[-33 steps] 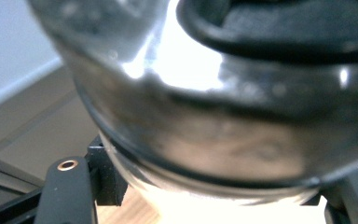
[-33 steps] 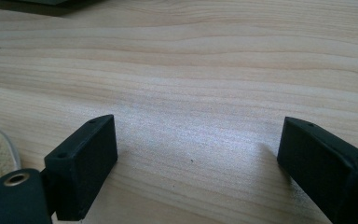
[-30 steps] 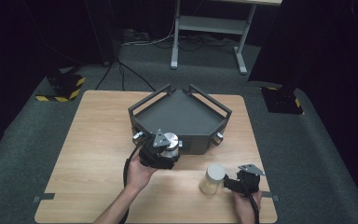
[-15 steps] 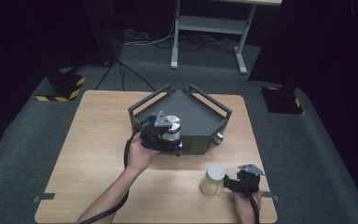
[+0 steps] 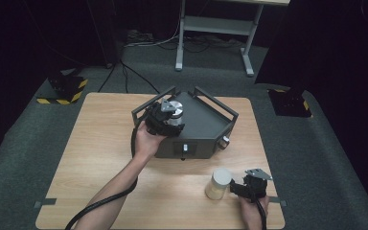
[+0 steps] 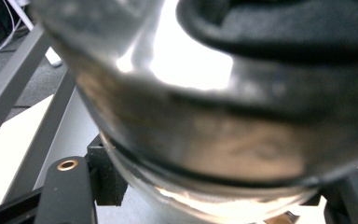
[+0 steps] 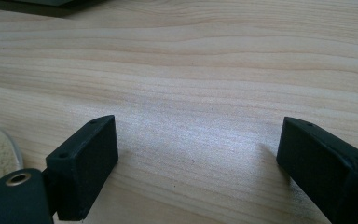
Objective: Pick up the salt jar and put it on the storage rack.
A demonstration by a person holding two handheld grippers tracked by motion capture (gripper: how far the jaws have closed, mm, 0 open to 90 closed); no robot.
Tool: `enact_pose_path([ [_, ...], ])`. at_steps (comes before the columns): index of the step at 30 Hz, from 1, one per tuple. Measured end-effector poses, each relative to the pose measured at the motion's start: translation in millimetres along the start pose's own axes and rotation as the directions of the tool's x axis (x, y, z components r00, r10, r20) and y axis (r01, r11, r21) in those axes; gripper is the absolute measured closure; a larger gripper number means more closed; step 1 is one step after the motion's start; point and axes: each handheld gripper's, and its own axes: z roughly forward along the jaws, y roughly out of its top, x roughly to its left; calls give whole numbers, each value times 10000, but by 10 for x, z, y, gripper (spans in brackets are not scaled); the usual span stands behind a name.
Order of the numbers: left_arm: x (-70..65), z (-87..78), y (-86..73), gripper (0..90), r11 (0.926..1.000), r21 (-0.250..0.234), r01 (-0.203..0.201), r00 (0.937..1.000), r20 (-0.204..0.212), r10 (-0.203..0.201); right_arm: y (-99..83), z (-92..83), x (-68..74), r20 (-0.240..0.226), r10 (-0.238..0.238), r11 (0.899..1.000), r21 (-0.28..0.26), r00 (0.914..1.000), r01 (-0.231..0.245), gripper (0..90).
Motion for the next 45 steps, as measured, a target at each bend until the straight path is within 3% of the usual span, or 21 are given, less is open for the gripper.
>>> enact_pose_path([
  [6,53,165,-13,306,9993,287,230,9997,-69,-228,-1,-1,-3,-13,14,10000,-1,10000,-14,124],
  [14,102,263,-46,306,9974,483,534,9986,4,-534,0,-1,-2,-14,30,10000,0,10000,-30,125],
  [38,165,274,-84,301,9967,367,719,9971,222,-728,2,-1,11,16,5,10000,16,10000,-5,127],
  [40,190,274,-99,264,9958,322,861,9955,373,-873,3,-1,10,16,-5,10000,19,10000,5,127],
  [45,195,253,-127,112,9968,320,734,9961,458,-748,1,-1,9,17,-25,10000,11,10000,25,127],
])
